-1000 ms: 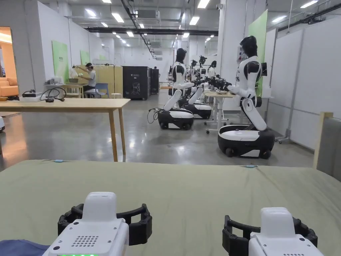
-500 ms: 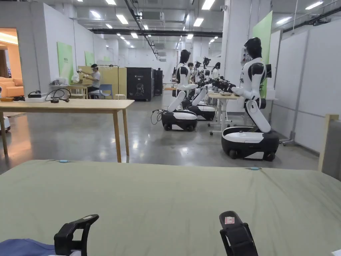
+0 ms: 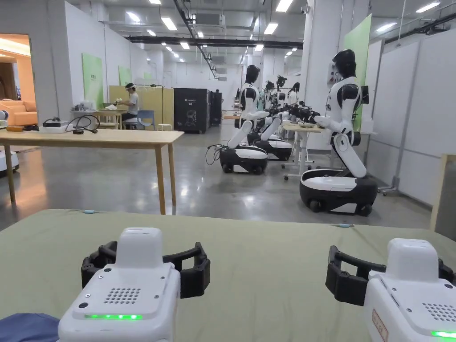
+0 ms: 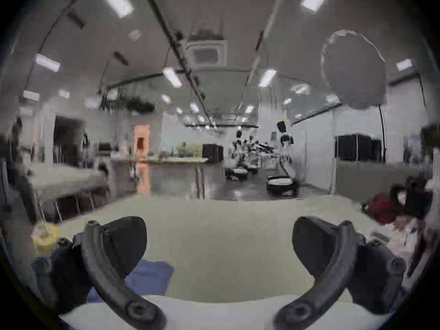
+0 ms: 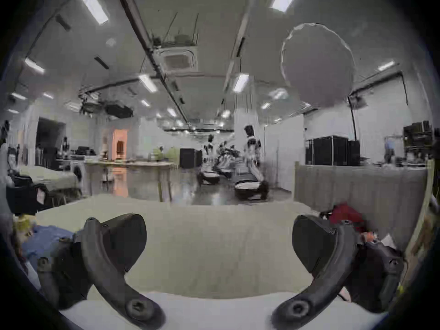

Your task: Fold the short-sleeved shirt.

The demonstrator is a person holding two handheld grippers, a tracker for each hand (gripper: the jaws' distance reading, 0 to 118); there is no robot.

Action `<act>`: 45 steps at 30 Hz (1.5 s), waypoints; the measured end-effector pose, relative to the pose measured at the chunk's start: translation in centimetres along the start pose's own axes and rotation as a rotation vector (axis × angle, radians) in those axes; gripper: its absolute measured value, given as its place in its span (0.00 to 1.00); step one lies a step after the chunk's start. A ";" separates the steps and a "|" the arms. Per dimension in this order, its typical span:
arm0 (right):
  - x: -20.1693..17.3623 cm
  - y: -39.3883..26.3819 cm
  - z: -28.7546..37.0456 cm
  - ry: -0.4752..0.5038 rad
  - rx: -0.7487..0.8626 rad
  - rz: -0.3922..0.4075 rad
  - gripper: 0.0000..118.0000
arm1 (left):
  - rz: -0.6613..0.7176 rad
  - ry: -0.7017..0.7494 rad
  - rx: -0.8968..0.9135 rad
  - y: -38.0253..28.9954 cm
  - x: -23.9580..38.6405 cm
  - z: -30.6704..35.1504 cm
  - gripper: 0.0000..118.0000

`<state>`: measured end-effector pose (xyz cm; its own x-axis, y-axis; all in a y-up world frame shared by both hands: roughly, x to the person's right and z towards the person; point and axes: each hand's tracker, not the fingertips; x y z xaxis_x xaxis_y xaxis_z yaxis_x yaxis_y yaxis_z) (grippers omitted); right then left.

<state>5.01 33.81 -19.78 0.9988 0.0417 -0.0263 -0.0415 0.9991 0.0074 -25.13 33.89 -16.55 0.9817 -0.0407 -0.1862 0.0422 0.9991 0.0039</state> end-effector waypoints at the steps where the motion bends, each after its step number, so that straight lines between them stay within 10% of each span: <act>1: -0.5 0.1 0.0 0.012 -0.009 -0.019 1.00 | -0.036 0.011 -0.003 0.0 0.4 0.0 1.00; 19: -1.2 -1.3 -0.6 0.038 -0.083 0.023 0.97 | 0.013 -0.043 -0.109 -0.8 -0.5 -1.0 0.92; 20: -1.3 -1.3 -0.5 0.036 -0.090 0.032 0.85 | 0.013 -0.046 -0.117 -0.9 -0.6 -1.1 0.78; 22: -1.5 -1.5 -0.3 0.030 -0.082 0.052 0.07 | 0.036 -0.085 -0.137 -1.1 -1.0 -1.0 0.05; 23: -1.7 -1.6 -0.5 0.009 -0.084 0.063 0.01 | 0.045 -0.089 -0.143 -1.1 -0.9 -1.2 0.00; 45: -3.0 -3.8 -1.6 0.079 -0.183 0.050 0.01 | 0.016 0.010 -0.203 -2.8 -5.3 -0.4 0.00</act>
<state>2.14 29.86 -21.31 0.9904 0.0848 -0.1092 -0.1028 0.9799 -0.1713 -30.55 31.30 -15.93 0.9800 -0.0262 -0.1971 -0.0123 0.9814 -0.1914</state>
